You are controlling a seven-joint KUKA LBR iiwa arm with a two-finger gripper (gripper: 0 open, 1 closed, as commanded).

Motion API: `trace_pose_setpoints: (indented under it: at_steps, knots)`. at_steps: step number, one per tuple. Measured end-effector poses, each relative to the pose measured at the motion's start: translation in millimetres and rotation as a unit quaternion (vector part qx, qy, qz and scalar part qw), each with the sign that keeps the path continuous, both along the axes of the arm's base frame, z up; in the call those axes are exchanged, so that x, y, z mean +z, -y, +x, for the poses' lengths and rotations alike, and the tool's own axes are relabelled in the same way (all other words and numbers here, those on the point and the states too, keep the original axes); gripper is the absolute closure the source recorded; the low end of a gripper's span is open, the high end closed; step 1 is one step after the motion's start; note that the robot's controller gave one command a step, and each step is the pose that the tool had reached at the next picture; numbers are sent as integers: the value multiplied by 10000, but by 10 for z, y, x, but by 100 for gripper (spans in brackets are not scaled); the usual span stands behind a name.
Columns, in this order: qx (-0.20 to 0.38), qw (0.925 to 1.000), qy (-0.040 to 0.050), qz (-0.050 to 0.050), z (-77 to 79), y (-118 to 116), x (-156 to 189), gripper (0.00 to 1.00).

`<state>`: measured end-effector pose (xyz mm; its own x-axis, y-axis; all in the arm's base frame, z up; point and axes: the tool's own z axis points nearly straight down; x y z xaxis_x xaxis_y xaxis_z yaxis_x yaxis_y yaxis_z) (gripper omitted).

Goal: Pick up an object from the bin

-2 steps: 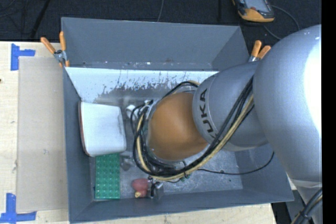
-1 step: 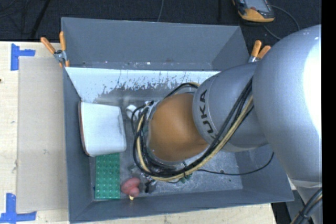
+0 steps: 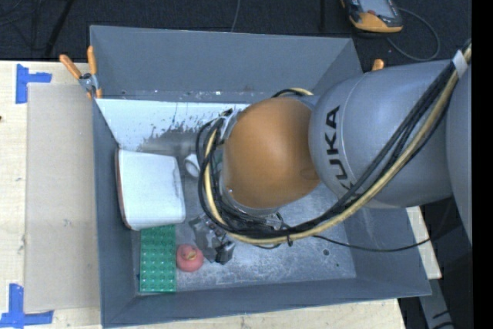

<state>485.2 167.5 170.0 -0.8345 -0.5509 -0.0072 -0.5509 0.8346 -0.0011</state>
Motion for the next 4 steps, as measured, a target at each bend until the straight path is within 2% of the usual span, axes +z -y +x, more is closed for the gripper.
trace_pose_setpoints:
  at_steps: [1, 2, 3, 4]
  knots:
    - [-11, 10000, -37, -13, -15, 12, -45, 0]
    - [3606, 9327, -47, -18, 91, -306, -948, 0]
    - [3578, 9338, -6, -8, 114, -312, -916, 100]
    - [3434, 9392, 7, -21, 103, -316, -137, 100]
